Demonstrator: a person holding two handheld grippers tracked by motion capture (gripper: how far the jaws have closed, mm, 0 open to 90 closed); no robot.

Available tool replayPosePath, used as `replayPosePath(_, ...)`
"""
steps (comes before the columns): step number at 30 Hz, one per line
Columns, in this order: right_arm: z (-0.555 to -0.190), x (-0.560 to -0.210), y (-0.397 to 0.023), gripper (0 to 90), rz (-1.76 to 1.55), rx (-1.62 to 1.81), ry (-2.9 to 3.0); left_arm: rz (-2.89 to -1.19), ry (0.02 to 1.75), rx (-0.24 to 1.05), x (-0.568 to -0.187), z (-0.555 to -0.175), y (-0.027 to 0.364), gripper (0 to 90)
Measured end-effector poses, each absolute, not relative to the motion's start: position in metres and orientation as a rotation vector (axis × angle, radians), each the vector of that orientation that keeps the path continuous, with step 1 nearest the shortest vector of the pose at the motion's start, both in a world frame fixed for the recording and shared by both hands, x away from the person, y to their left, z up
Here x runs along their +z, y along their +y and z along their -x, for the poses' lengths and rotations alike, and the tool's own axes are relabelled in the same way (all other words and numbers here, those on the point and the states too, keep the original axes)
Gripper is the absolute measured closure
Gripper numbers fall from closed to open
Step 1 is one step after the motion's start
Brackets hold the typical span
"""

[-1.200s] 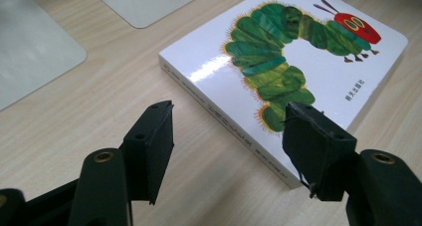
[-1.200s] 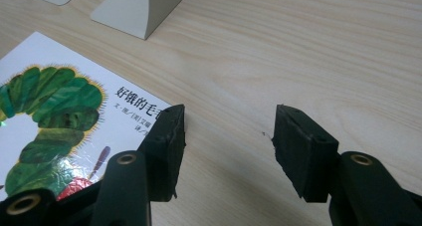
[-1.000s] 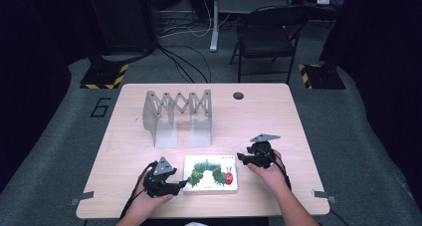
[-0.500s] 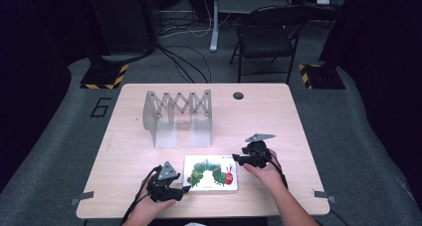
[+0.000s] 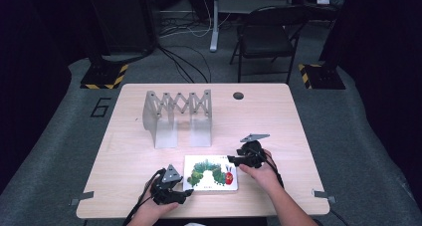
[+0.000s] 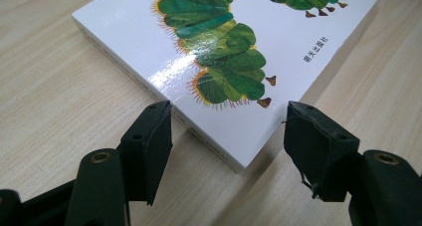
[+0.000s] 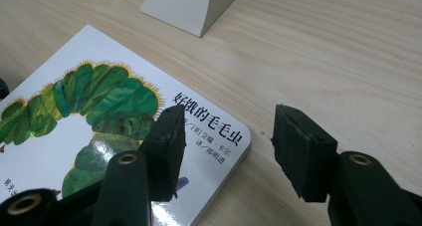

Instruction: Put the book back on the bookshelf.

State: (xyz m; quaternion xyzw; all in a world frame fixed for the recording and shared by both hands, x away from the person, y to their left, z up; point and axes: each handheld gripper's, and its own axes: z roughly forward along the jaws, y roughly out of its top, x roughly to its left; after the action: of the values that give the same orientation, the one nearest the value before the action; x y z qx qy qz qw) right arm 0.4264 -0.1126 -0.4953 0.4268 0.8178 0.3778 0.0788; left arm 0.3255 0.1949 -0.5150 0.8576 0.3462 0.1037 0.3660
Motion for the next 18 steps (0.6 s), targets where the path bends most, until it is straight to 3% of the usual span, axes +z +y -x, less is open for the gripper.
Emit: replayPosePath(18, -0.4306, -0.4983, -0.1112, 47.2, -1.291, 1.128, 2.452, -2.209, 0.894, 0.29, -0.5199, -0.3246, 0.1897, 30.8)
